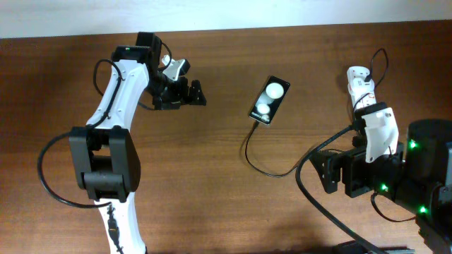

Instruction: Plug charger to phone and switch on socket

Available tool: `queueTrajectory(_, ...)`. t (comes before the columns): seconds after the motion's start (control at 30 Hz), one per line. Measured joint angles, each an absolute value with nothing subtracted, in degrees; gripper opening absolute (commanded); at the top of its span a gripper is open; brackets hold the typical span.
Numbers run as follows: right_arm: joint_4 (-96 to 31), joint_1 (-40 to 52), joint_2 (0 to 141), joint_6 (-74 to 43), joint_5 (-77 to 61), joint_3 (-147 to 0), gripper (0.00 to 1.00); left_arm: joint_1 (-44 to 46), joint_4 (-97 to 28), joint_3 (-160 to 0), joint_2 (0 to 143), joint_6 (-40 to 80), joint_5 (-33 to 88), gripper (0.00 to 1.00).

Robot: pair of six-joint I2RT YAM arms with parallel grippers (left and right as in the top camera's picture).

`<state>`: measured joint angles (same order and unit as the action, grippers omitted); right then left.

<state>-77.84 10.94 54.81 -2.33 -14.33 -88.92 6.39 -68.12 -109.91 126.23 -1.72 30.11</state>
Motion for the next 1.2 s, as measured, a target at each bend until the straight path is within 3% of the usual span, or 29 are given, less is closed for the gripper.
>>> queueTrajectory(0.3, -77.4, 10.9, 54.9, -2.3, -11.1, -88.9, 0.99, 6.4, -68.1, -109.9, 126.2, -1.7, 30.1, 0.99)
queueTrajectory(0.53, -62.0, 10.9, 51.0, -0.1, -3.4, -82.9, 0.99, 6.4, -68.1, -109.9, 126.2, -1.7, 30.1, 0.99)
queueTrajectory(0.77, -36.2, 6.3, 41.1, 2.1, -1.5, -59.2, 0.99, 6.4, -68.1, -109.9, 126.2, -1.7, 30.1, 0.99)
queueTrajectory(1.2, -3.1, 5.0, 15.1, 2.2, -1.3, -19.9, 0.99, 6.4, -68.1, -109.9, 126.2, -1.7, 30.0, 0.99)
